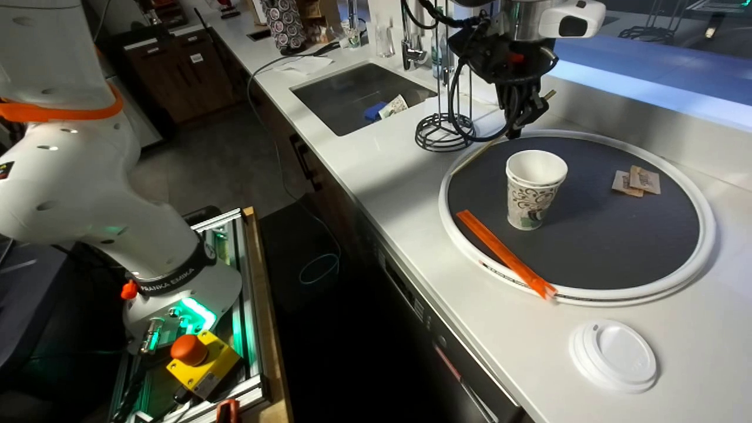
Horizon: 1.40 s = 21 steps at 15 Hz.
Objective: Move the chopsticks to the tray
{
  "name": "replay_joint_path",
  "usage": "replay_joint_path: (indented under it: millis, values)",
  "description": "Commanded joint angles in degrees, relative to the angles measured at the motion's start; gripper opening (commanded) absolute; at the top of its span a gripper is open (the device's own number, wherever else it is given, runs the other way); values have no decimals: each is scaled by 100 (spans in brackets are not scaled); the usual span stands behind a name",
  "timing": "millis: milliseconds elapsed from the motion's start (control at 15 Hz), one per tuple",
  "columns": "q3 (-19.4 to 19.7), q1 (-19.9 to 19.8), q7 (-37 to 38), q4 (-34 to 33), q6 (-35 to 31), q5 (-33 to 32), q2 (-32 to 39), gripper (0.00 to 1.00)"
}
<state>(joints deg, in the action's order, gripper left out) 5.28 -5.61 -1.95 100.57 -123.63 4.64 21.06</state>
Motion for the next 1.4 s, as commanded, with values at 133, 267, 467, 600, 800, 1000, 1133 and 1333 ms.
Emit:
replay_joint_path:
  millis: [133, 267, 467, 600, 800, 1000, 1133, 1333]
  values:
    - [-30, 19, 81, -359, 143, -282, 458, 2]
    - [-33, 48, 125, -408, 132, -339, 571, 2]
    - [-40, 71, 158, -470, 117, -379, 718, 2]
    - [-42, 81, 191, -510, 104, -417, 806, 2]
    - [-35, 90, 227, -556, 92, -457, 909, 2]
    - [-32, 93, 243, -639, 115, -483, 1003, 5]
    - [-29, 97, 258, -682, 121, -500, 1054, 26]
    - [-24, 103, 288, -730, 134, -518, 1104, 44]
